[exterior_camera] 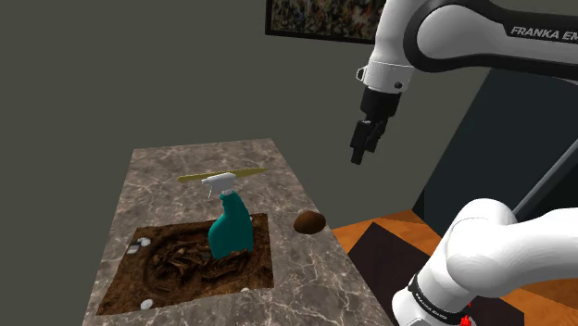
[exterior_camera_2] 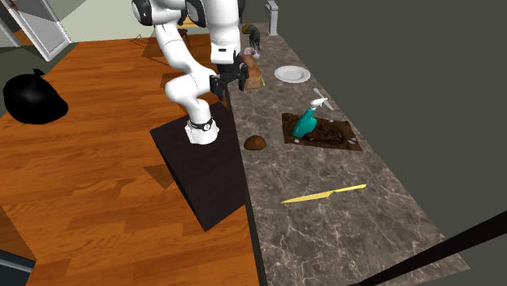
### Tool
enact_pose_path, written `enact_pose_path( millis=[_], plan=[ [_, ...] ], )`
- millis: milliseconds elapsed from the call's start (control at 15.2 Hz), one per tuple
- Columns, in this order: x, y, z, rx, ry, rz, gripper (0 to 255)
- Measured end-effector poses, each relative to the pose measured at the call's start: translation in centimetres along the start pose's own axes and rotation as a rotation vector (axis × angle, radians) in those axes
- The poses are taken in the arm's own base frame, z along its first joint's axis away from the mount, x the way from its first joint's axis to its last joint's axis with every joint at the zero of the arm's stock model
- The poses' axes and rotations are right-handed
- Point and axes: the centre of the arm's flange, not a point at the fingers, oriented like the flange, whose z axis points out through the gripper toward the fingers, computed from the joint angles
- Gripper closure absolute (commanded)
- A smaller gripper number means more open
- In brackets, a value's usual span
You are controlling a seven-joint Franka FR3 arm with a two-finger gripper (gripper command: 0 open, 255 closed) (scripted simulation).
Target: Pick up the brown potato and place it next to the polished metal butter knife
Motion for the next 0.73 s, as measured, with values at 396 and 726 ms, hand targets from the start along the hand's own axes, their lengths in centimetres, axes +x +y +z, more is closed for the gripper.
enact_pose_path(
  millis=[396, 726],
  plan=[
    [0.3, 0.7, 5.3, 0.028, 0.055, -0.200, 0],
    [1.1, 1.1, 11.9, 0.062, 0.129, -0.455, 0]
  ],
)
